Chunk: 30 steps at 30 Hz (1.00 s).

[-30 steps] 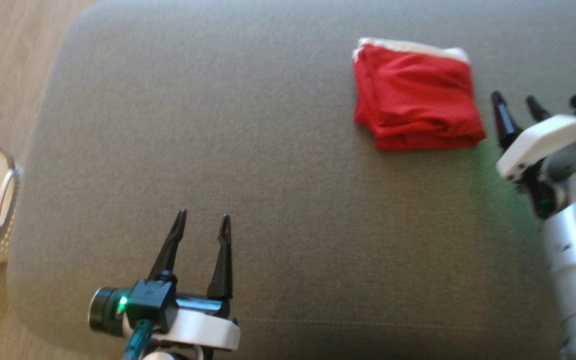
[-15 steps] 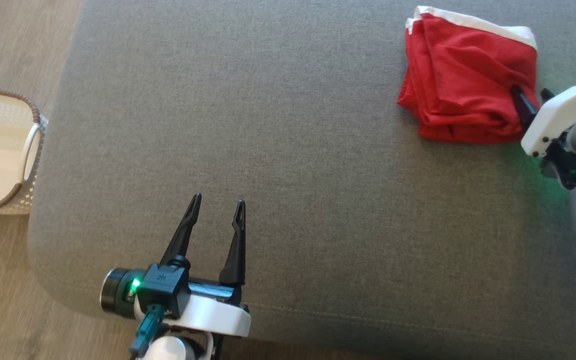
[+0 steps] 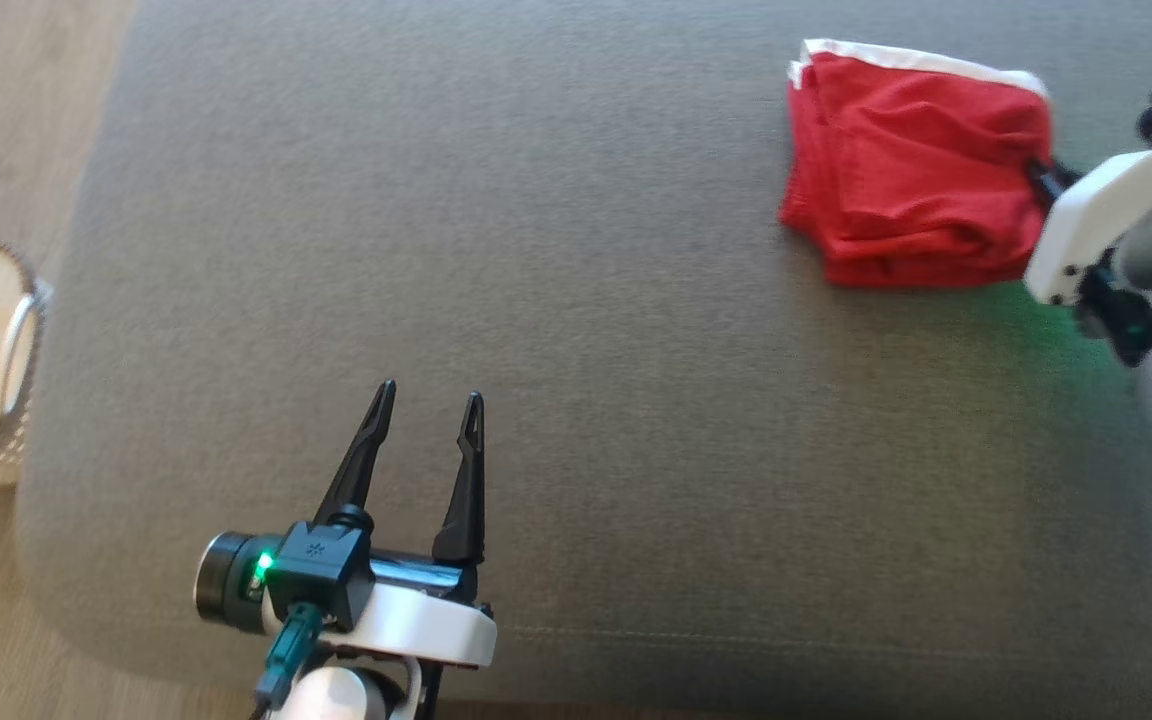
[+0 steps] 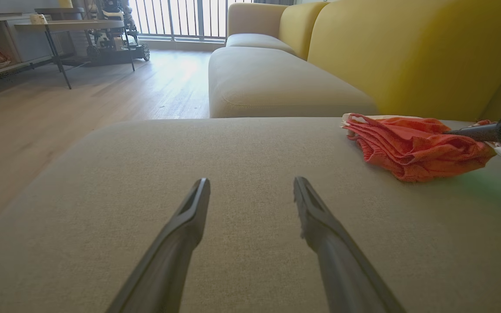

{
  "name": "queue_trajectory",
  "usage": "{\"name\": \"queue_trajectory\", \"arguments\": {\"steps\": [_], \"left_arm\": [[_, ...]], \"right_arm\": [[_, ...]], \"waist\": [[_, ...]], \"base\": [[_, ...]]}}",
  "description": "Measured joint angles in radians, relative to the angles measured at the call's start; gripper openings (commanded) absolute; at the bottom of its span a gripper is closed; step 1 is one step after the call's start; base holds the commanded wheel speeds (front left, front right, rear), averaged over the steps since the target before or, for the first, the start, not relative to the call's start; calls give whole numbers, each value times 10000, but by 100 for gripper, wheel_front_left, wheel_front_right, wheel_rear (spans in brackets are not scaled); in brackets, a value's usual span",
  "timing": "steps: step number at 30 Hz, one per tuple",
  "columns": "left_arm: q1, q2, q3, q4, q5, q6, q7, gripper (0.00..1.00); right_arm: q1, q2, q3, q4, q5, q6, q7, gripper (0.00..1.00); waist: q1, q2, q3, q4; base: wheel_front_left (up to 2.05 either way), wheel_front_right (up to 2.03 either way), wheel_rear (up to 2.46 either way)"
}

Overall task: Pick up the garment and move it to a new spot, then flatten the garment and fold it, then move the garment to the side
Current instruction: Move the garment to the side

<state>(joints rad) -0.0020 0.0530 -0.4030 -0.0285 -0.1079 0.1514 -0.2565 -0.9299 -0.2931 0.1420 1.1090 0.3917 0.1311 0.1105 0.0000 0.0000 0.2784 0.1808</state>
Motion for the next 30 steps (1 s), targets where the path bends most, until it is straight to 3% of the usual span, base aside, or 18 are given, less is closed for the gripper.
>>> {"name": "queue_trajectory", "arguments": {"steps": [10, 23, 30], "left_arm": [[118, 2, 217, -96, 12, 69, 0, 100], [84, 0, 360, -316, 109, -36, 0, 100], [-4, 2, 579, -314, 109, -115, 0, 100]], "right_arm": [[-77, -1967, 966, -426, 59, 0, -134, 0], [-789, -3754, 1264, -993, -708, 0, -140, 0], [-822, -3990, 1160, -1287, -1457, 0, -196, 0]], "waist": [[0, 1, -319, -1016], [0, 0, 410, -1083], [0, 0, 442, -1115]], "base": [[0, 0, 0], [0, 0, 0], [0, 0, 0]]}}
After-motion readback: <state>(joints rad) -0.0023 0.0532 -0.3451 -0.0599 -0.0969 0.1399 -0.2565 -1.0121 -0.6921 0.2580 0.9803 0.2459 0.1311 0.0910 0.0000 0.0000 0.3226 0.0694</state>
